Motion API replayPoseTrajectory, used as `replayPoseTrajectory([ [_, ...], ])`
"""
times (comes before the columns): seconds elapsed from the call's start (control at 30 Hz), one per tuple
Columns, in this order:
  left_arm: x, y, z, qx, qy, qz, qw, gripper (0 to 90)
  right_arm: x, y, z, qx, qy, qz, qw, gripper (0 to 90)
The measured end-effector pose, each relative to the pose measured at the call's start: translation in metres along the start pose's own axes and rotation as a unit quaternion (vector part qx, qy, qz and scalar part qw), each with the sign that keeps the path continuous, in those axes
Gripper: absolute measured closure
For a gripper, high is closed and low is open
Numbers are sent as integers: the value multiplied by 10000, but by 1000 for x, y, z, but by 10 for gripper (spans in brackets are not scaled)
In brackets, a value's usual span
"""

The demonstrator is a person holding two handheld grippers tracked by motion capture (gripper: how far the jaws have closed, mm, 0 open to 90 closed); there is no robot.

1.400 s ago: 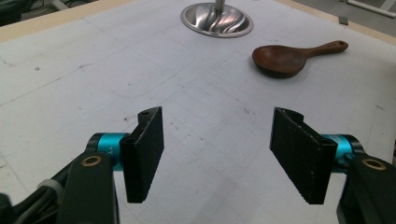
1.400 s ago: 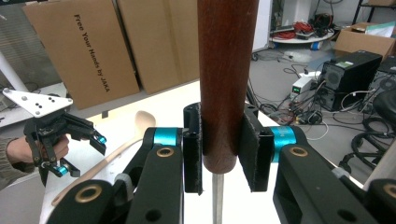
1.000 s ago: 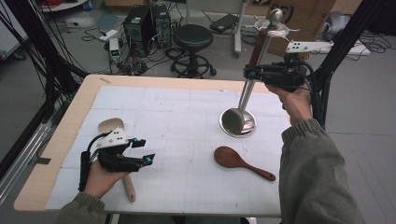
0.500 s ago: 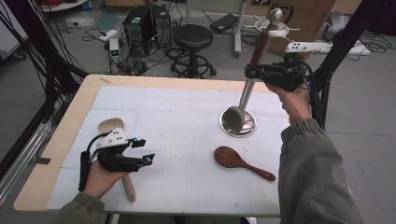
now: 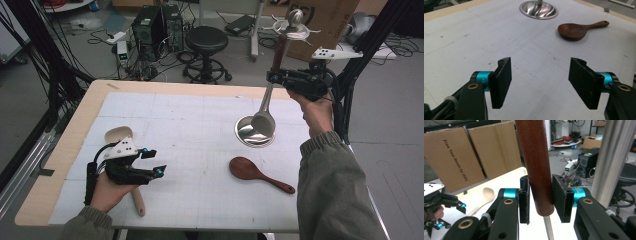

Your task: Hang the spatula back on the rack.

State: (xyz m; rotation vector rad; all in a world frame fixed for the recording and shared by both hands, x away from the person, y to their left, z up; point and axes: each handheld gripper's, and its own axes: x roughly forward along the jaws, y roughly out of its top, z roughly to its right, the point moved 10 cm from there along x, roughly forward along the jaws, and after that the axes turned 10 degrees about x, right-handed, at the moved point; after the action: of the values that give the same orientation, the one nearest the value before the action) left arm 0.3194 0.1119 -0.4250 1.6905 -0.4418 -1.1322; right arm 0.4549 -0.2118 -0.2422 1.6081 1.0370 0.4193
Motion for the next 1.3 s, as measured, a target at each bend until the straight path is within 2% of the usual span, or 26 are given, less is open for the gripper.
replayPoseTrajectory([
  [0.17, 0, 0, 0, 17, 0, -13, 10000, 356, -3, -1, -1, -25, -120, 67, 9999, 687],
  [0.57, 0, 0, 0, -4, -1, -7, 10000, 355, -3, 0, -4, -13, -133, 165, 9998, 709],
  [0.73, 1, -1, 0, 0, -7, -20, 10000, 355, -4, 3, -4, 77, -75, 248, 9996, 723],
  [0.8, 1, -1, 0, -1, -3, -20, 10000, 354, -4, 3, -2, 69, -166, 240, 9996, 718],
  [1.07, 0, -1, 0, -12, 4, -21, 10000, 350, -5, 1, 1, 71, -277, 203, 9994, 703],
  [1.3, 0, -3, -1, -16, 27, -64, 10000, 340, -8, 0, 1, 115, -259, 214, 9994, 676],
])
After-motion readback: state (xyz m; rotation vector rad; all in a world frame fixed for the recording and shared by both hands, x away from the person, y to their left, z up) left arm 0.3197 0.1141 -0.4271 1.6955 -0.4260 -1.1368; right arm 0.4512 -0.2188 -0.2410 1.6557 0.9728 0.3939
